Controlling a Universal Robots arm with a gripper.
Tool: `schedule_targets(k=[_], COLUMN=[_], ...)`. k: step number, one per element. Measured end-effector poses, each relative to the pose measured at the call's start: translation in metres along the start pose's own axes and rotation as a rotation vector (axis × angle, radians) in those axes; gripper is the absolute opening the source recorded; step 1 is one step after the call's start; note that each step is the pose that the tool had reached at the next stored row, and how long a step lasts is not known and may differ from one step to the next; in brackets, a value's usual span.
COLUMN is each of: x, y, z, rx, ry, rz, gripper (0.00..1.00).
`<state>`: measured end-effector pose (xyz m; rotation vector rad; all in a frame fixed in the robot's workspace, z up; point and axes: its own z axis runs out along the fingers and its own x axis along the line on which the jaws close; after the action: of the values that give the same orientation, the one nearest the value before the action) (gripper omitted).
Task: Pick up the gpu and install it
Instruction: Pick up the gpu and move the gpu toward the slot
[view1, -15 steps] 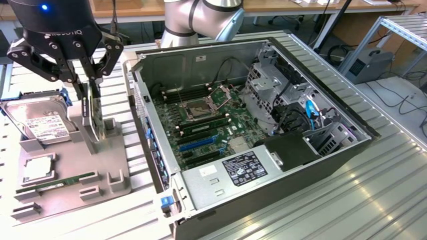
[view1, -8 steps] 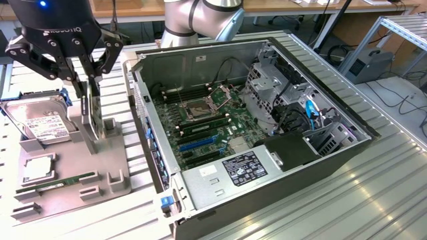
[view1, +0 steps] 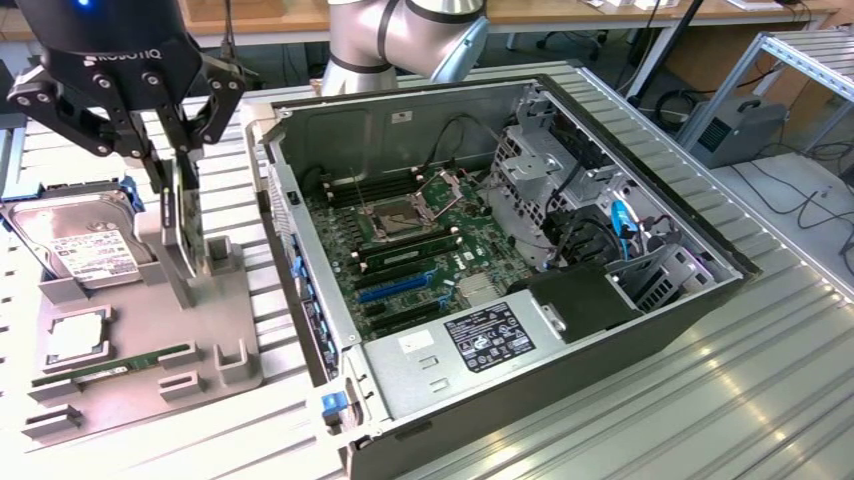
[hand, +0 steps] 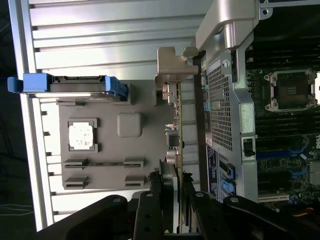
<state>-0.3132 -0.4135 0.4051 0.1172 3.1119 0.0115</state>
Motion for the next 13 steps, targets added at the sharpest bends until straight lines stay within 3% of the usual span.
schedule_targets(k=[13], x=[-0.0002], y=[0.0001], z=[-0.0067], rx=[0.0001], ry=[0.0], rz=[0.0], gripper=[0.27])
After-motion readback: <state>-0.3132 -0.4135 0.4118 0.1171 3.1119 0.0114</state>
